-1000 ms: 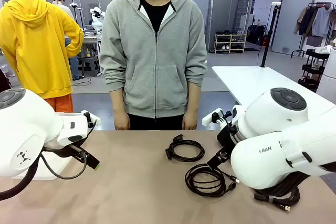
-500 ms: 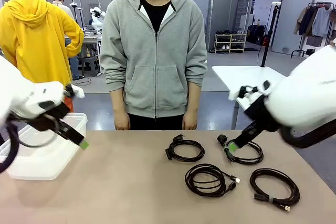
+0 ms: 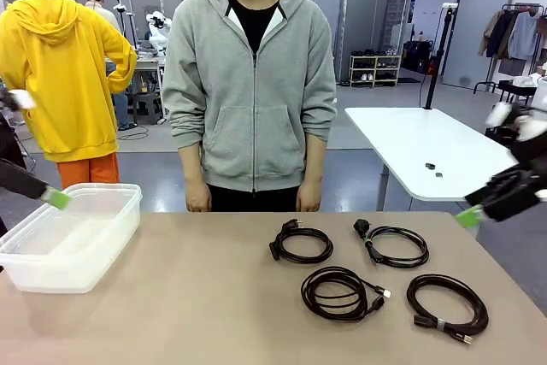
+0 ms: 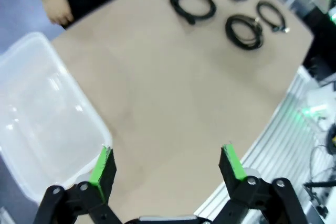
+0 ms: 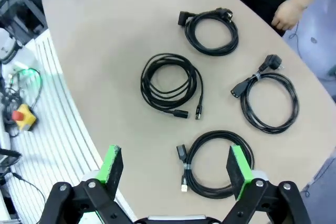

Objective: Organize and store the cables.
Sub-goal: Place the Power Cable into the Organizing box.

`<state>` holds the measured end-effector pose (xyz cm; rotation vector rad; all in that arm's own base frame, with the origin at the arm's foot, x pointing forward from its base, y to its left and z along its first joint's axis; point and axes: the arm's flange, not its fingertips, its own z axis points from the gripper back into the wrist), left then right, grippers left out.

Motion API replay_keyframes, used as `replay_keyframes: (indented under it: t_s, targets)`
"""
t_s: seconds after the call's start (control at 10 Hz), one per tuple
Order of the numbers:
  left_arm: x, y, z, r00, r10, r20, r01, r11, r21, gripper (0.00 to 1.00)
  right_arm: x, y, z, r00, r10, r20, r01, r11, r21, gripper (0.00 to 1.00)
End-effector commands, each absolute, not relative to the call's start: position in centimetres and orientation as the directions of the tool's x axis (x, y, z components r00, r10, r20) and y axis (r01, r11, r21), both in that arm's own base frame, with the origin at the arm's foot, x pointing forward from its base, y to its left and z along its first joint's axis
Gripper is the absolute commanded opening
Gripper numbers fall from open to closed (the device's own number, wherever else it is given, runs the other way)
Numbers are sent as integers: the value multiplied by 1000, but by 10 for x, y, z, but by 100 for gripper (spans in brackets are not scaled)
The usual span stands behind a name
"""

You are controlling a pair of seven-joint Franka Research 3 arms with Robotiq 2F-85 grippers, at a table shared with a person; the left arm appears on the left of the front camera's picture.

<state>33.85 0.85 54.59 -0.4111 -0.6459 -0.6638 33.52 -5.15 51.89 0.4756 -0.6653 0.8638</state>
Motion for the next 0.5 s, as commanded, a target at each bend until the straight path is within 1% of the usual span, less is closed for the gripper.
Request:
replay_keyframes:
  t_s: [0.0,0.2,0.3,0.4]
  targets:
    - [310,48,541,588,-382,713,653,744,-140,100,302,-89,513,427,477,769,-823,557,111,100]
    - [283,88,544,595,-307,743,566,817,-115,100,276,-118,516,455,419,786,-789,599,137,100]
    - [274,102,545,594,-264,760,516,850,-108,100,270,-127,516,466,407,786,-774,617,140,100]
    - [270,111,543,613,-244,752,472,876,-101,100,267,-135,517,469,394,791,-762,634,135,100]
